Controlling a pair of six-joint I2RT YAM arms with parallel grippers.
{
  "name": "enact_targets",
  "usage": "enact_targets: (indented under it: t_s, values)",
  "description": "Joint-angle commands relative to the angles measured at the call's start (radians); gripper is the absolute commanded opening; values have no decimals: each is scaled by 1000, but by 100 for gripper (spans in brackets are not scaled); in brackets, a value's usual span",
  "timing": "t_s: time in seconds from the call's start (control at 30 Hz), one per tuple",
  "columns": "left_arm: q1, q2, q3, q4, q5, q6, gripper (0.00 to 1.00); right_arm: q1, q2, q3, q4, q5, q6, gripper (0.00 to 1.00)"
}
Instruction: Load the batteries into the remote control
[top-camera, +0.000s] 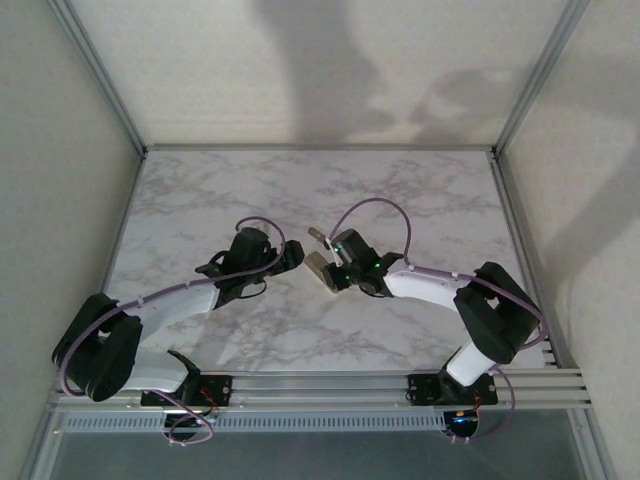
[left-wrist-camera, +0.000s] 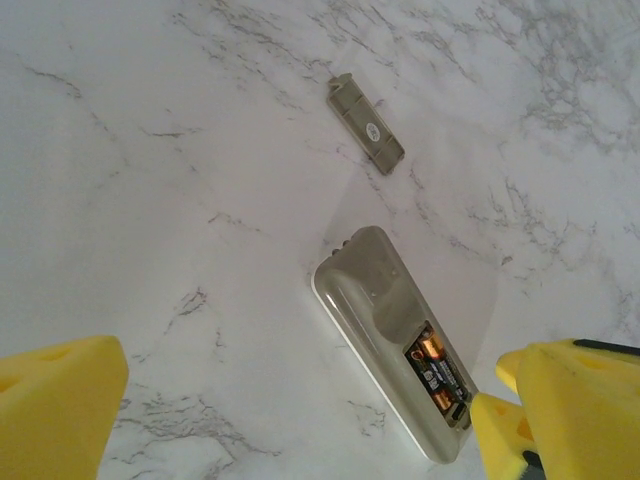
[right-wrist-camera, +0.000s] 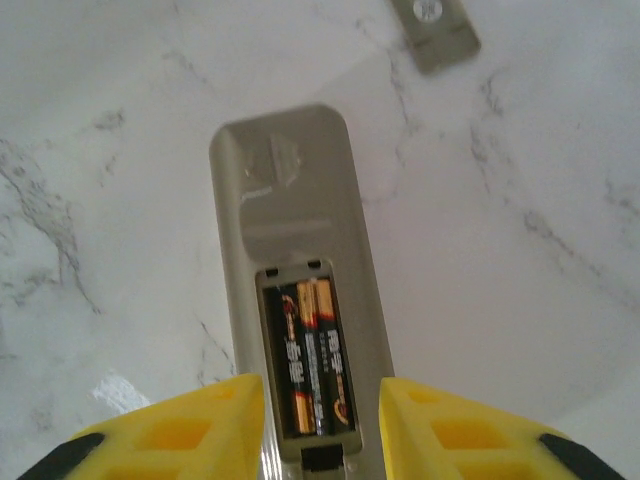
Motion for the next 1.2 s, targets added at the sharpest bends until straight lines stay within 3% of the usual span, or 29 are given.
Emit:
enact_targets:
  t_s: [0.0, 0.67, 0.87, 1.07, 1.17]
  values:
    - [0, 6, -6, 21, 8, -2, 99, -6, 22, 6, -19, -2, 6, 36]
    - [1, -6, -21, 16, 3, 4, 100, -5, 190, 193, -118, 28, -62, 33]
    - [0, -10, -23, 15, 2, 6, 99, -7, 200, 197, -119, 32, -60, 28]
    - [1, -15, -27, 15, 2, 3, 100, -6, 191, 192, -113, 28, -62, 15]
    - [1, -19, -28, 12, -1, 5, 100, -5, 178, 184, -108, 29, -62, 15]
